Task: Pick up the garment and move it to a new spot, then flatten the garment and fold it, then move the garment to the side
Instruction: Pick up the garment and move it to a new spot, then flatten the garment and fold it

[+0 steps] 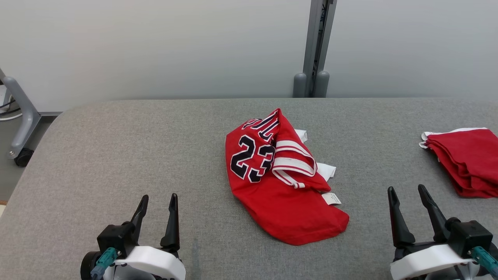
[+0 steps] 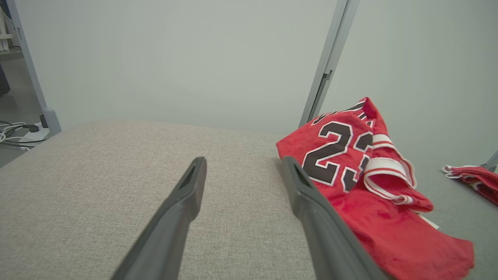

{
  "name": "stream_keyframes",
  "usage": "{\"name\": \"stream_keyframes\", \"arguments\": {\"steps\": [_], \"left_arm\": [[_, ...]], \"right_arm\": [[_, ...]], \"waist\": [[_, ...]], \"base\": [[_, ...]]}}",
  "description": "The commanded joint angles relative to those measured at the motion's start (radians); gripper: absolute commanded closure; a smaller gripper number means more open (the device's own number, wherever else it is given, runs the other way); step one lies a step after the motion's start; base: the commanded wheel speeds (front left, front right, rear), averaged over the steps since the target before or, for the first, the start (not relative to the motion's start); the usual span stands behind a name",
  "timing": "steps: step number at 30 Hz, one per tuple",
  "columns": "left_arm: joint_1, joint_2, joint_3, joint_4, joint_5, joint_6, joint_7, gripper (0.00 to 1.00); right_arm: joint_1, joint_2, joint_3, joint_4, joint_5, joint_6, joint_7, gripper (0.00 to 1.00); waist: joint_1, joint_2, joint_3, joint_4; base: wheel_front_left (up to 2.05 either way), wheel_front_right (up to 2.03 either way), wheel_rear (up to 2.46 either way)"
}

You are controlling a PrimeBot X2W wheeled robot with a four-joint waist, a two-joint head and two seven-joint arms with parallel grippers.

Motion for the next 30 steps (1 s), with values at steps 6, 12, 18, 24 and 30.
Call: {"name": "stream_keyframes", "arguments": {"steps": [6,12,18,24,30], "left_arm": [[0.008,-0.005,0.016,0.006,0.016,-0.016,0.0,0.0],[0.008,-0.01,0.024,0.009,0.023,-0.025,0.0,0.0],[0.003,-0.014,0.027,0.013,0.029,-0.03,0.0,0.0],[-0.009,-0.017,0.026,0.011,0.035,-0.036,0.0,0.0],[-0.025,-0.019,0.023,0.007,0.039,-0.039,0.0,0.0]], "right_arm": [[-0.002,-0.005,0.002,0.007,-0.007,0.0,-0.005,0.0],[0.0,-0.005,0.002,0.011,-0.005,0.0,-0.005,0.0],[-0.002,-0.005,0.004,0.033,-0.017,0.0,-0.005,0.0],[-0.013,-0.005,0.009,0.075,-0.03,0.0,-0.005,0.0],[-0.048,-0.005,0.05,0.174,-0.041,0.0,0.015,0.0]], "waist": [[0.0,-0.0001,0.001,0.0],[0.0,-0.0001,0.005,0.004],[0.0,-0.0001,0.011,0.015],[0.0,-0.0001,0.026,0.039],[0.0,-0.0001,0.058,0.079]], "base": [[0.0,0.0,0.0],[0.0,0.0,0.0],[0.0,0.0,0.0],[0.0,0.0,0.0],[0.0,0.0,0.0]]}}
